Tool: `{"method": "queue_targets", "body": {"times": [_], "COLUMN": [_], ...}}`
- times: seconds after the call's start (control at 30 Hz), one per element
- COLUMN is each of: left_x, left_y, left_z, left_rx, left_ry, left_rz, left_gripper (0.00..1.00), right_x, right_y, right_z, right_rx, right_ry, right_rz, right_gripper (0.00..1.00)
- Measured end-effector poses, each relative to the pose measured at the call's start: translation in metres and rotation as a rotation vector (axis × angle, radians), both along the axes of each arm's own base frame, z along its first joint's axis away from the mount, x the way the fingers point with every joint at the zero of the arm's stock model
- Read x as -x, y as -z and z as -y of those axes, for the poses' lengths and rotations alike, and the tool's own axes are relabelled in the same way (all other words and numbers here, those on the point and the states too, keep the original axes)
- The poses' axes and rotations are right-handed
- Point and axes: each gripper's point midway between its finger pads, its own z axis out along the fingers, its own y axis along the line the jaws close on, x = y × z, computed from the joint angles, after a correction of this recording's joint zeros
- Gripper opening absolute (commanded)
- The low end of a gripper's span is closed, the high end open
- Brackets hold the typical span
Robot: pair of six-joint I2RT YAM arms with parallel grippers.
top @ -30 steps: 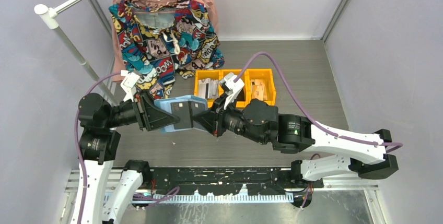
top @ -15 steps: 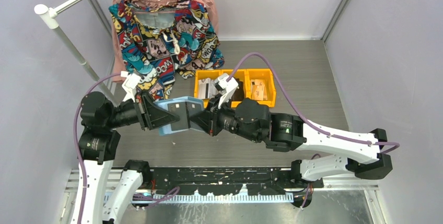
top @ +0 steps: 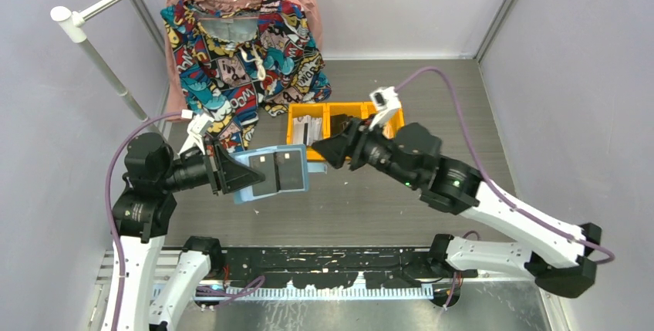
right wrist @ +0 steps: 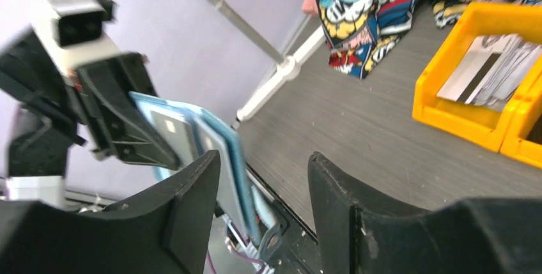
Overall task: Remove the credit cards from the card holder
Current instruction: Remove the credit card from the card holder.
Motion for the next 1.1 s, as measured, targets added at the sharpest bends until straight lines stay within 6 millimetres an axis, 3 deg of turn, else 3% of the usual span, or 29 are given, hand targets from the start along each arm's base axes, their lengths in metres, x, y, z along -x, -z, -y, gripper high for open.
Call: {"method": "queue_targets", "body": {"times": [0.07,0.13,0.27,0.4,0.5,0.6,0.67,0.87,1.1], "left_x": [-0.002,-0.005,-0.009,-0.01,-0.008,-0.005,-0.002,0.003,0.004], "left_y": [0.004,0.008,0.013,0.014,0.014,0.011,0.008,-0.005,-0.011], "left_z": [-0.001,-0.002,-0.003,-0.004,-0.003,-0.002,0.0,0.003,0.004], "left_rx": [-0.013,-0.027,-0.04,-0.043,-0.039,-0.026,-0.012,0.034,0.055], "left_ry": [-0.011,-0.024,-0.044,-0.049,-0.042,-0.023,-0.007,0.029,0.042], "left_rz": [-0.012,-0.02,-0.039,-0.048,-0.052,-0.058,-0.066,-0.074,-0.073], "left_gripper": [0.0,0.0,0.0,0.0,0.0,0.0,0.0,0.0,0.0], "right_x": [-0.001,0.007,0.026,0.034,0.035,0.038,0.04,0.046,0.059], "right_y": [-0.018,-0.037,-0.059,-0.042,0.001,0.03,0.033,0.016,-0.003], "right_z": [0.019,0.025,0.008,-0.032,-0.058,-0.067,-0.067,-0.069,-0.074], "right_rx": [-0.046,-0.104,-0.201,-0.201,-0.126,-0.082,-0.09,-0.196,-0.292], "right_ry": [0.033,0.012,-0.116,-0.255,-0.319,-0.36,-0.379,-0.46,-0.562], "right_rz": [0.017,0.028,0.014,-0.059,-0.153,-0.226,-0.241,-0.245,-0.25], "right_gripper": [0.57,0.52,0.51,0.52,0.52,0.52,0.51,0.44,0.24]}}
